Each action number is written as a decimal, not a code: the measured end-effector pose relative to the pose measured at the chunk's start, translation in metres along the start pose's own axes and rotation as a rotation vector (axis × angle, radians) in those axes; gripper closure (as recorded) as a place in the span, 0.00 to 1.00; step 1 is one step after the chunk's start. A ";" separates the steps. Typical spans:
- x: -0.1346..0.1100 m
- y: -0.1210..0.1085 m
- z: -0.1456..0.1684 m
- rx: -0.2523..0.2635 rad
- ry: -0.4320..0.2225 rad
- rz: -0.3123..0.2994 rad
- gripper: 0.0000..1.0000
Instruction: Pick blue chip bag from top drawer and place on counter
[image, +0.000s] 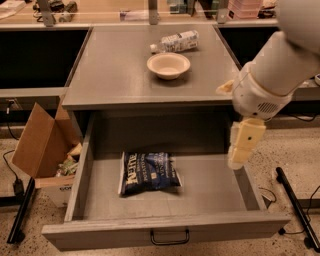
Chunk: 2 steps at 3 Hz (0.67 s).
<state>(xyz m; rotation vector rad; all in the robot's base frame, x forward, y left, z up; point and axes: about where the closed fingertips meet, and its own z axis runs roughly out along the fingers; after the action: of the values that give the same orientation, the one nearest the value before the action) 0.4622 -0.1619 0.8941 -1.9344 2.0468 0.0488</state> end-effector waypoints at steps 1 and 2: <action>-0.022 0.004 0.056 -0.068 -0.061 -0.069 0.00; -0.042 0.007 0.102 -0.120 -0.092 -0.107 0.00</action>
Offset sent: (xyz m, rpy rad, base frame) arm 0.0250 0.1003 -0.1360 0.1014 0.1318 0.2095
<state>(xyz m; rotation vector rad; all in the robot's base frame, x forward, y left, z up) 0.4775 -0.0961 0.8063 -2.0693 1.9190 0.2360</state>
